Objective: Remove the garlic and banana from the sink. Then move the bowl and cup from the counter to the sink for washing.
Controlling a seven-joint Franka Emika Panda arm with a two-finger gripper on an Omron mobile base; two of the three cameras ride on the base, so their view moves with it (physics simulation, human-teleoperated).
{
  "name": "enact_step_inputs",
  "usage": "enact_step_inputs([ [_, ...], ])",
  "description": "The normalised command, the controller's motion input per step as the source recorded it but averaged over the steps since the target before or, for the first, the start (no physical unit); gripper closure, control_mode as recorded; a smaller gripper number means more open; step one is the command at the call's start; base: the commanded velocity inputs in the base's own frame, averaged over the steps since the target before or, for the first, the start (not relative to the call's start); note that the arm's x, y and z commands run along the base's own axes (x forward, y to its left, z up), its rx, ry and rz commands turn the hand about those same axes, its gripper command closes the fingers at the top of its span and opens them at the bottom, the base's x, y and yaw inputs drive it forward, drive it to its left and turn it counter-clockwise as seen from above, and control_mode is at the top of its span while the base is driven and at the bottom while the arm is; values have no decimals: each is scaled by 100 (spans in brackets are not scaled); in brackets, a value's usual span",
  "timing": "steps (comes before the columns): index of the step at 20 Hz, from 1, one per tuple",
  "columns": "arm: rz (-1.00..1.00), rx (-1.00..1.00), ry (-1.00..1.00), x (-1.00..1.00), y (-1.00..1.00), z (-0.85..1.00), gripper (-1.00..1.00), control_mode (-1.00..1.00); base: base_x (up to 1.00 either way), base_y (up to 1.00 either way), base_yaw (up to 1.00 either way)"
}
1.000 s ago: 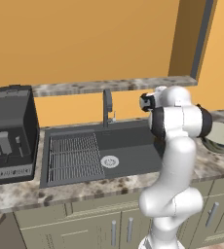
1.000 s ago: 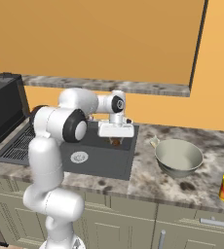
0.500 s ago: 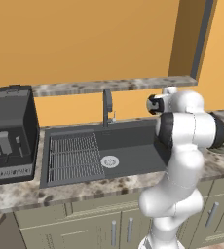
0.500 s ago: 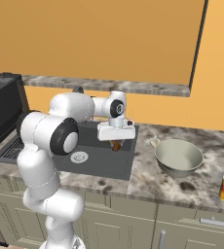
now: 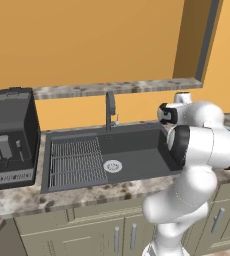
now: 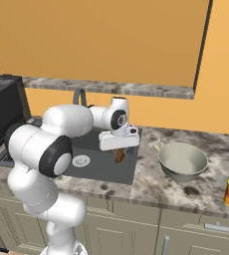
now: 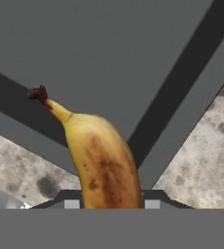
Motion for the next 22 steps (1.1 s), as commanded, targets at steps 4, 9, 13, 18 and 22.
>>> enact_step_inputs([
  [4,0,0,0,-8,-11,0,100,-100,0,0,0],
  [9,0,0,-1,-12,-11,0,100,-100,0,0,0],
  [13,0,0,0,-8,-21,0,100,-100,0,0,0],
  [18,0,0,0,-4,-22,0,100,-100,0,0,0],
  [22,0,0,0,0,-20,0,100,-100,0,0,0],
])
